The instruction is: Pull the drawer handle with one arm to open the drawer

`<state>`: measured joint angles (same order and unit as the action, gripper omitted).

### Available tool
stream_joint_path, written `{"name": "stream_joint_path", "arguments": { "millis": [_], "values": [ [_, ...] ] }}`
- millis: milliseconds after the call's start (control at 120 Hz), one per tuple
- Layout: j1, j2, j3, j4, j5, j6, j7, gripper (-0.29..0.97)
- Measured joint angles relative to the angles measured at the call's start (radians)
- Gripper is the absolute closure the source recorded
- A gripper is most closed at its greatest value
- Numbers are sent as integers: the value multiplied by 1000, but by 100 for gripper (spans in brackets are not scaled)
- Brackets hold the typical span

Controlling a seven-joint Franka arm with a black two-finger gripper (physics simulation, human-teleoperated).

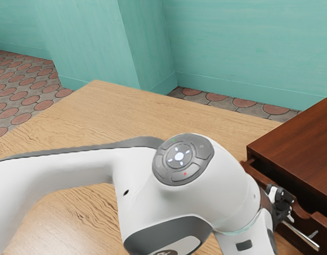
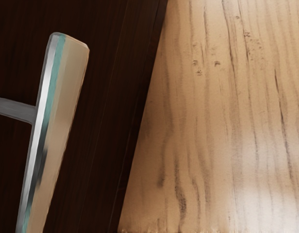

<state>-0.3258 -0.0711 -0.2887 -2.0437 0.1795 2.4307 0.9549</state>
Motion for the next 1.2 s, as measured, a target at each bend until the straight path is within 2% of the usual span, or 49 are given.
{"name": "stream_joint_path", "arguments": {
  "millis": [167, 458, 1200],
  "values": [
    [0, -54, -5, -45, 0, 2, -12, 5],
    [0, -90, -8, -92, 0, 6, -30, 0],
    [-2, -267, -30, -267, -5, 7, -92, 0]
  ]
}}
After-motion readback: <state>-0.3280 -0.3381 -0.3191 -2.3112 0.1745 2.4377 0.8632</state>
